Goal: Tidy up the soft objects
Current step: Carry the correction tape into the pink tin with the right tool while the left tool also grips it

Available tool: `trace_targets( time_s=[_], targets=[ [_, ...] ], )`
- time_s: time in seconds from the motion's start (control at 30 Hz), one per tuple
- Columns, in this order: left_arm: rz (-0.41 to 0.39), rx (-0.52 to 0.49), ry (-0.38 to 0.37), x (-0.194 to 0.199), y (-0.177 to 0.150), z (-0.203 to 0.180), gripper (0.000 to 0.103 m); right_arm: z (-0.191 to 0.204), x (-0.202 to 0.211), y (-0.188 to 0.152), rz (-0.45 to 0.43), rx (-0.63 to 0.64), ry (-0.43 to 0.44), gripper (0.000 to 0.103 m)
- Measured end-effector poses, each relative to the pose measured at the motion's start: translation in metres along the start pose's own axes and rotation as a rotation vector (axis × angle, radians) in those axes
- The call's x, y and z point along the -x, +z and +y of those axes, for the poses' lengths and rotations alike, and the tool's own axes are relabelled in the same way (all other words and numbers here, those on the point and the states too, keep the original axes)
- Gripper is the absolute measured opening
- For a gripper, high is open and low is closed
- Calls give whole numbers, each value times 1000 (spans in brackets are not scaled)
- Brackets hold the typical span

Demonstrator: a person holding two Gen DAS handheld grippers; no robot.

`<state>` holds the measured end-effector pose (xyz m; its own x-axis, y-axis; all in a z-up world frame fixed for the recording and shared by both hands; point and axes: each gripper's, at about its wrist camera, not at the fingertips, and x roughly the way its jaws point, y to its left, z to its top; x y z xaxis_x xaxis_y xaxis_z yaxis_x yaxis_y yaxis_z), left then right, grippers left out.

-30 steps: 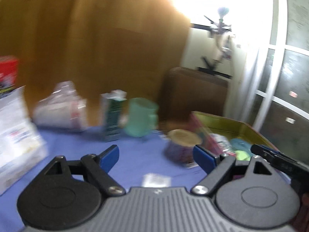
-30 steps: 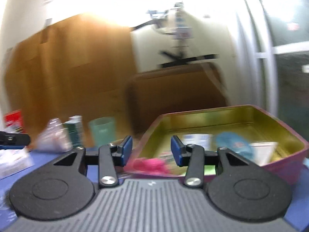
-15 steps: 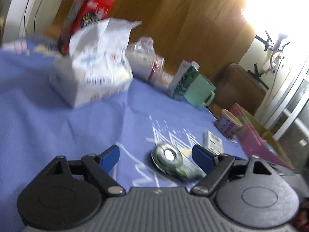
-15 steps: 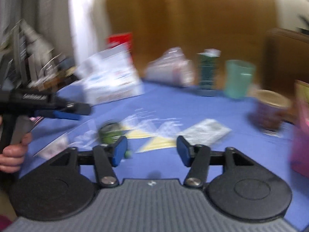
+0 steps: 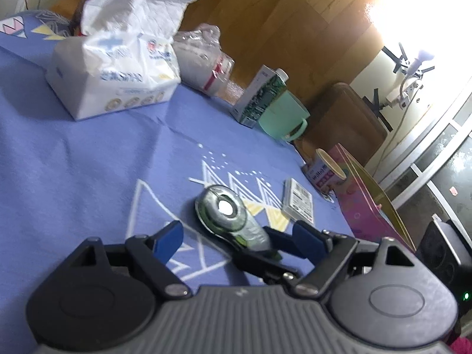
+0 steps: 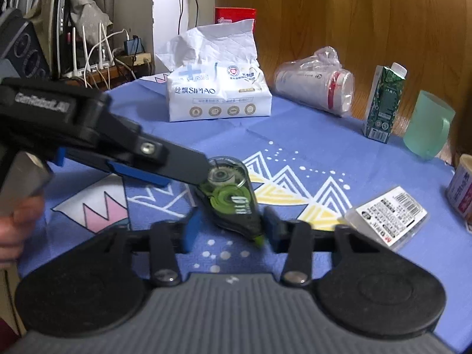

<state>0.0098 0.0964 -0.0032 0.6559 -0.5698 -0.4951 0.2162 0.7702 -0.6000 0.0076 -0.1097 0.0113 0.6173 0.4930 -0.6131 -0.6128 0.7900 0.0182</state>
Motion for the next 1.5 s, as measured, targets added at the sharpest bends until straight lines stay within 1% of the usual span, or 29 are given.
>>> trace_targets(
  time_s=[0.1,0.17,0.23,0.3,0.43,0.53,0.6,0.73,0.8,0.9,1.07,1.1,1.13,1.17,1.2,1.23,1.27,1.3,1.33,1.4,1.47,1.5],
  targets=[
    [7,-3,-10,-7,-3,-6,75,1,2,-3,-7,-16,4,39],
    [7,-7,-7,-10,-4,-11,71,-2,7,-5,-17,-55,24,38],
    [17,10,-23,-14,-3,-13,61,-4,13,-8,-33,-82,10,38],
    [23,13,-37,-19,1,-18,53,-8,21,-12,-58,-97,-18,38],
    [19,-35,-79,-33,13,-47,53,-17,39,-15,-128,-116,-103,38],
    [22,-102,-110,-49,23,-79,53,-27,56,-16,-193,-124,-191,38],
    [24,-151,-144,-62,30,-104,53,-36,68,-17,-235,-125,-250,38],
    [45,-252,-214,-92,39,-156,53,-64,98,-21,-312,-165,-371,38],
    [69,-307,-248,-112,38,-185,53,-79,112,-26,-339,-189,-431,38],
    [96,-383,-276,-140,34,-222,53,-104,129,-33,-367,-234,-513,38],
    [154,-424,-328,-190,32,-273,53,-145,152,-46,-391,-285,-645,38],
    [159,-444,-327,-202,30,-284,53,-153,154,-47,-391,-292,-669,38],
    [161,-462,-320,-213,28,-294,55,-163,155,-49,-387,-300,-694,38],
    [165,-484,-297,-228,26,-304,57,-172,154,-50,-377,-303,-721,38],
    [171,-495,-269,-240,24,-310,57,-183,149,-52,-353,-298,-770,38],
    [179,-498,-236,-251,22,-314,57,-191,144,-54,-325,-286,-836,39],
    [194,-493,-207,-261,20,-315,57,-199,141,-58,-309,-282,-905,41],
    [213,-475,-191,-268,19,-313,57,-207,140,-64,-304,-293,-952,43],
    [225,-457,-188,-271,17,-310,57,-214,141,-71,-308,-324,-962,47],
    [234,-443,-192,-273,14,-304,57,-227,148,-81,-326,-408,-922,47],
    [225,-452,-178,-270,12,-299,57,-229,155,-87,-372,-444,-911,47],
    [218,-452,-175,-267,12,-298,57,-231,157,-88,-375,-454,-905,47]
  ],
)
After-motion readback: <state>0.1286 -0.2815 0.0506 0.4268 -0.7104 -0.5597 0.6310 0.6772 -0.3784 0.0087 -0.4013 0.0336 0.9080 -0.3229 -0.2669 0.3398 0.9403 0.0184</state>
